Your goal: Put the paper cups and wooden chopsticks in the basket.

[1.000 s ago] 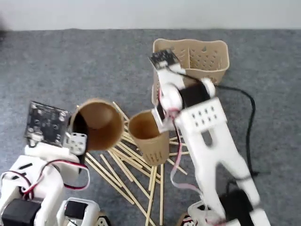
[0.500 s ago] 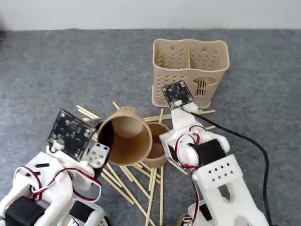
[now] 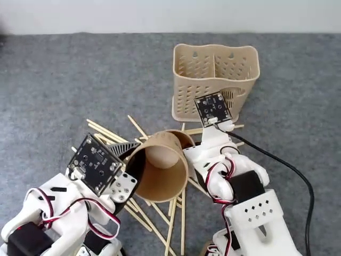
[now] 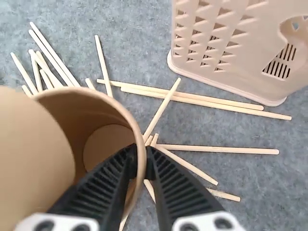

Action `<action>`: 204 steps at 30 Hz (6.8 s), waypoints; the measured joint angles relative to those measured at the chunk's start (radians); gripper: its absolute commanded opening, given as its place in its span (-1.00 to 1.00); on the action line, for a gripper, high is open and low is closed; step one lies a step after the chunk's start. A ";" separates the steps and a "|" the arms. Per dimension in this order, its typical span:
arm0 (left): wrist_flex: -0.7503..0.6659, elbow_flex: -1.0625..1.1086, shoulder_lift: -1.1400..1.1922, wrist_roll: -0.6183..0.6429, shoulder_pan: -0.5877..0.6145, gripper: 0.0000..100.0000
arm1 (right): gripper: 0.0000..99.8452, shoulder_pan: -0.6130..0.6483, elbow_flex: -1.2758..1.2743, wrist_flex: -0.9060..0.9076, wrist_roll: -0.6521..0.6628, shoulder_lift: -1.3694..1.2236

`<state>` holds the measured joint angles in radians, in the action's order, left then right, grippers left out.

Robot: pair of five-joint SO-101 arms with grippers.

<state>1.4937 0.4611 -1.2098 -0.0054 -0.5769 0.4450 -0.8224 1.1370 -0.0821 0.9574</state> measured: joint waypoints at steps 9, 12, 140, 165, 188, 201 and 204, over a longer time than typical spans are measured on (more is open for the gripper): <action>-0.077 0.149 -0.002 0.000 -0.015 -0.97 | -0.65 -0.003 -0.002 0.029 0.000 -0.002; -0.091 0.183 -0.002 0.000 -0.015 -0.97 | -0.51 -0.003 -0.002 0.058 0.000 0.000; -0.155 0.221 0.009 -0.002 0.408 -0.97 | 0.01 -0.078 0.522 0.207 -0.354 -1.014; -0.155 0.221 0.009 -0.002 0.408 -0.97 | -0.55 -0.133 0.640 0.405 -0.144 -1.014; -0.155 0.109 0.009 0.021 0.408 -0.97 | -0.55 -0.135 0.479 0.611 0.091 -0.029; -0.155 -0.170 0.000 0.115 0.408 -0.97 | -0.55 -0.133 -0.023 0.324 0.226 0.585; -0.155 -0.210 -0.002 0.153 0.408 -0.97 | -0.55 -0.133 -0.146 0.215 0.229 0.717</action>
<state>1.3387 0.2509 -1.2114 0.1481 -0.1688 0.3115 -0.9682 1.3518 0.1465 1.6740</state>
